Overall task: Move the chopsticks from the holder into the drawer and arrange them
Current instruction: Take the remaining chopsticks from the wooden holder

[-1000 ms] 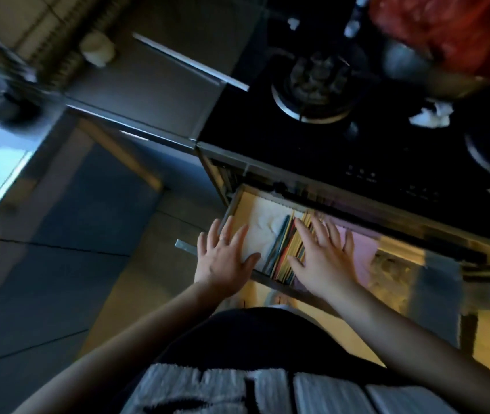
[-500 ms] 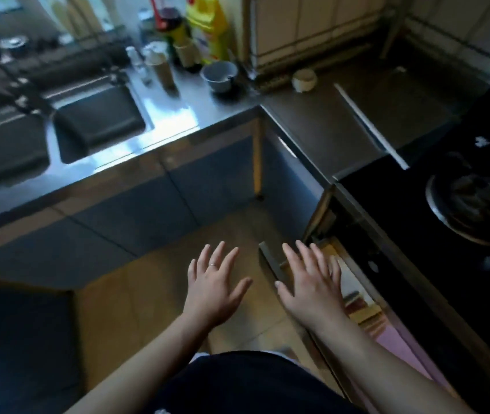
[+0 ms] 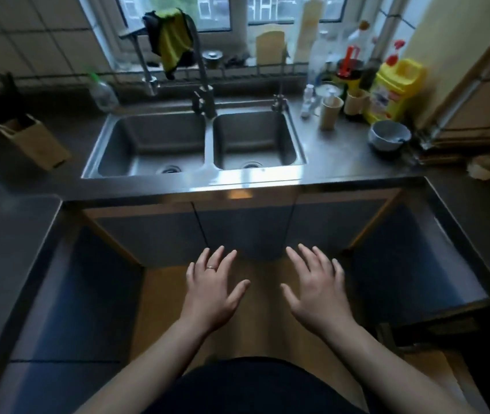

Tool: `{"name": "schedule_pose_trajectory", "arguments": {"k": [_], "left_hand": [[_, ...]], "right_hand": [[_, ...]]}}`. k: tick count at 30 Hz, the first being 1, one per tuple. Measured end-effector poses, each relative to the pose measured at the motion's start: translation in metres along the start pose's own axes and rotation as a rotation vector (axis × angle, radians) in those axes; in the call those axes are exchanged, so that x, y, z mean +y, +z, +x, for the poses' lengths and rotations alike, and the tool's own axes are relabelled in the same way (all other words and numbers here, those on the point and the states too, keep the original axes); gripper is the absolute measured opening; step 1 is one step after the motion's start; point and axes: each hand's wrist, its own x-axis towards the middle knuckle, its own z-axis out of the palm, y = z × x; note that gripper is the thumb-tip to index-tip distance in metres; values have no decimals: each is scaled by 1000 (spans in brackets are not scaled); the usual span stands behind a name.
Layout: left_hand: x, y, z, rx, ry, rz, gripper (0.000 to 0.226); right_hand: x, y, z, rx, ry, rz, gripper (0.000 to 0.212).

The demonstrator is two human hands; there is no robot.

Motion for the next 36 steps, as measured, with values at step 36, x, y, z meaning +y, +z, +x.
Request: {"name": "schedule_pose_trajectory", "arguments": {"k": [36], "left_hand": [[-346,-178,205,460,-807,-389,64]], "right_hand": [[-390,36,454,-186,-799,27,67]]}}
